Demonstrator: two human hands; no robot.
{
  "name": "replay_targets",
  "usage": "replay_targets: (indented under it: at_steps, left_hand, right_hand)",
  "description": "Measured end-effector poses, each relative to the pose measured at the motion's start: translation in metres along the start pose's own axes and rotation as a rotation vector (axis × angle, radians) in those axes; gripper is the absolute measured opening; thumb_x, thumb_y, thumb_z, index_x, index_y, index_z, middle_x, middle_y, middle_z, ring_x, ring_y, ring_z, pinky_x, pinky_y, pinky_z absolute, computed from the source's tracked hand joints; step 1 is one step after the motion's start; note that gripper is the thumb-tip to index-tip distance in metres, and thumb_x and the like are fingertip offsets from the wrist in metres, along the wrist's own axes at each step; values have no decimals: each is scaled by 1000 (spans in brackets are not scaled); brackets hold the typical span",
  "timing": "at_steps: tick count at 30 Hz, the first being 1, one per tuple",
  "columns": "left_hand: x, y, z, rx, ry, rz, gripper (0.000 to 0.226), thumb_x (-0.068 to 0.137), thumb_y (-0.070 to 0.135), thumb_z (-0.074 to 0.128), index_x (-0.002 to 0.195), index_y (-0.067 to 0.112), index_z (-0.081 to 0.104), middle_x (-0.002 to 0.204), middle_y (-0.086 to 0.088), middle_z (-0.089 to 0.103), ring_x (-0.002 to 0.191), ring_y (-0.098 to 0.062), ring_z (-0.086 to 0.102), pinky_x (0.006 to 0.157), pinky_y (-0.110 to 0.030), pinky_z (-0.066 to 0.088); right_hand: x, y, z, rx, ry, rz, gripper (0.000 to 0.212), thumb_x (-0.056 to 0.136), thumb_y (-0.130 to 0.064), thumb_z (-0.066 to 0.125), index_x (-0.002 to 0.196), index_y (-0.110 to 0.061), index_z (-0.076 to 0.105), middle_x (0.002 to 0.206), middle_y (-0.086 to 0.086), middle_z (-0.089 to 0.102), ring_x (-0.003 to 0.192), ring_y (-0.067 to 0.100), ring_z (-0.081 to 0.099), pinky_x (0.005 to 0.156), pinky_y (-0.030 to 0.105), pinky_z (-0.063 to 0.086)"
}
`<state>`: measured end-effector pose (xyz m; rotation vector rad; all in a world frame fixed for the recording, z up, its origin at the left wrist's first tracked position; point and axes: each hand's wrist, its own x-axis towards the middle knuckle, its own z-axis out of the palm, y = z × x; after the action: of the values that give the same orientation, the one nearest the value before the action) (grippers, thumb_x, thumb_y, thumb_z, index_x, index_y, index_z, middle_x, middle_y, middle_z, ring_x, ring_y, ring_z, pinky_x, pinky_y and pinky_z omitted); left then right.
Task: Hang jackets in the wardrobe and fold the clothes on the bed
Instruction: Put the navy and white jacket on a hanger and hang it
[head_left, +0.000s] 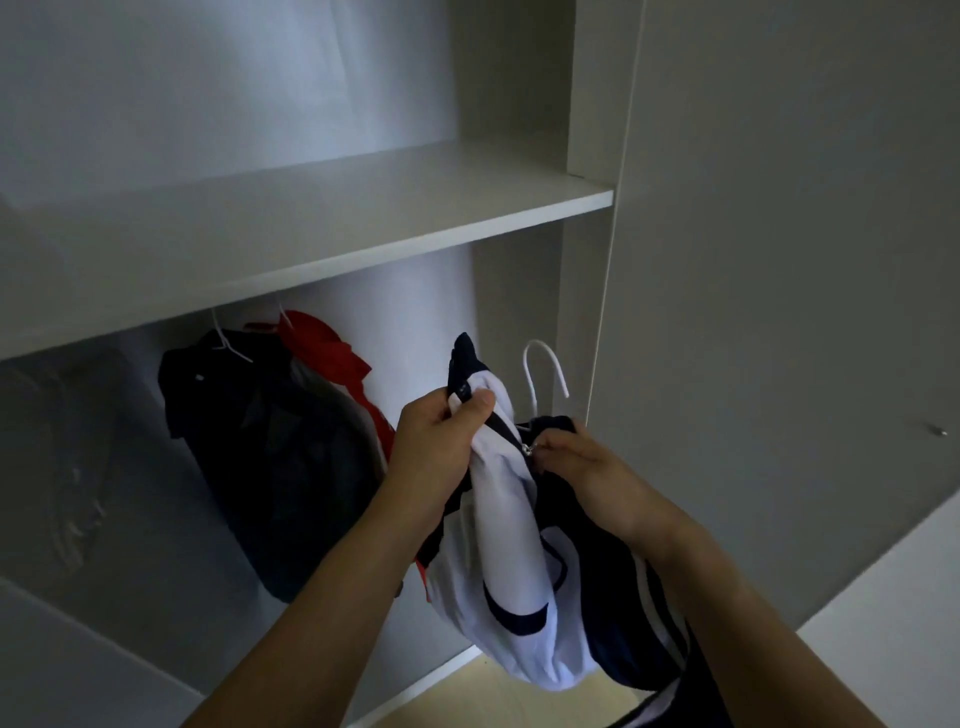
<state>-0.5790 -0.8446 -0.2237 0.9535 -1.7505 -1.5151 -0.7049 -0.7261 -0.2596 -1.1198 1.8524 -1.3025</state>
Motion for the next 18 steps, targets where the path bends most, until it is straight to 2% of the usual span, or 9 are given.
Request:
replay_targets:
  at_steps: [3,5,7,9,12,15,16,18]
  left_hand:
    - [3,3,-4,45,-7,61,22,93,28,63,78,14,68,74,-2,71,77,-20,69,71,-35,53]
    - [6,3,-11,54,12,76,25,93,29,62,74,13,66,69,0,68,72,-18,68,68,-34,51]
    - [8,3,-21,74,37,79,27,93,30,61,74,10,64,67,-1,67,69,-18,66,65,-32,50]
    - [8,2,-28,92,54,84,29,93,29,60,73,8,62,63,2,62,62,-13,61,60,-28,46]
    - [3,-5,-42,176,91,85,31,94,30,57,77,4,61,64,-5,59,60,-18,56,58,-29,43]
    - [0,-18,-82,208,215,15,27,96,33,54,87,10,65,77,-7,64,72,-21,61,67,-33,48]
    - [0,-24,-99,282,249,-21,27,97,34,53,89,10,63,80,-6,64,74,-20,60,69,-34,49]
    - [3,-38,-123,674,302,-70,27,96,34,54,89,8,57,85,-8,61,77,-22,58,72,-37,50]
  right_hand:
    - [15,-10,12,176,40,97,24,91,-19,49,67,-14,47,72,3,45,67,13,44,72,33,36]
    - [22,-13,17,283,45,125,23,84,-29,51,69,-13,45,72,8,40,70,22,38,69,40,32]
    - [26,-14,21,342,12,94,23,83,-29,56,67,-14,51,71,10,45,70,23,41,68,39,34]
    - [31,-13,24,396,43,86,24,89,-20,59,66,-14,58,68,8,52,67,21,48,65,32,38]
    - [48,-10,18,335,260,109,33,93,-5,57,62,-13,64,65,4,60,66,17,57,65,26,44]
    - [60,-8,0,226,427,85,27,91,-2,60,66,-8,69,69,10,64,67,17,60,69,28,47]
    - [61,-10,-5,174,429,53,25,91,-1,60,68,-5,68,71,13,64,67,15,60,70,28,46]
    - [63,-17,-7,49,363,-20,22,91,-6,62,71,-7,69,82,18,62,70,12,59,71,24,46]
